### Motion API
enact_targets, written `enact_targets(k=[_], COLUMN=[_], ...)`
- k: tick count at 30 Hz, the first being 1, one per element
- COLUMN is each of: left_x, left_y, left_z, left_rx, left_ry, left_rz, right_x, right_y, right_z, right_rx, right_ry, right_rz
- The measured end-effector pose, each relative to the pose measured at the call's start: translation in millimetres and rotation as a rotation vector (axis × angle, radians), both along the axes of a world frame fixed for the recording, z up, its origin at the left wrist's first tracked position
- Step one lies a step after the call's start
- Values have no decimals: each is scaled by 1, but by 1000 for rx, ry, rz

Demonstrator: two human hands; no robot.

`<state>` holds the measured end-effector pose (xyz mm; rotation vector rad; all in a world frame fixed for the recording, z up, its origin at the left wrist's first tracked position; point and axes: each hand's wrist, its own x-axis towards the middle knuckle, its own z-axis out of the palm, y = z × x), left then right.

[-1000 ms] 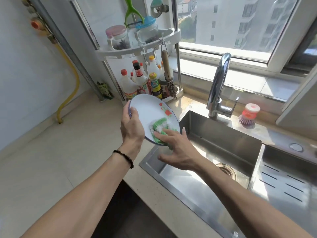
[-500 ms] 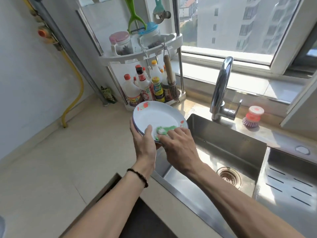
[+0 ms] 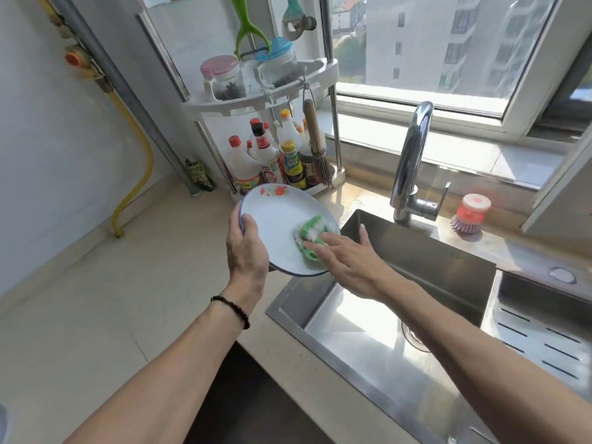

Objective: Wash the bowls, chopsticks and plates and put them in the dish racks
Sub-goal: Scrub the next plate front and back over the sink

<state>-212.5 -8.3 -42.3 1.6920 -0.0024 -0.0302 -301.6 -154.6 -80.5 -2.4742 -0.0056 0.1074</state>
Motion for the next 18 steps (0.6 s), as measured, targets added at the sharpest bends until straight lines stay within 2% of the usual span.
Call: enact_targets(k=[5, 9, 12, 15, 18], left_x=[4, 1, -9, -9, -2], left_y=[7, 17, 18, 18, 19], left_z=[0, 4, -1, -1, 2], left_rx=[9, 53, 33, 7, 26], left_ry=[43, 158, 304, 295, 248], left_rz=[-25, -234, -344, -315, -216], right_x=[-14, 0, 15, 15, -10], right_y=[14, -19, -23, -29, -24], right_z=[2, -9, -9, -10, -15], right_rx=[113, -153, -274, -343, -284], right_ry=[-38, 14, -25, -6, 34], right_rz=[106, 61, 96, 99, 119])
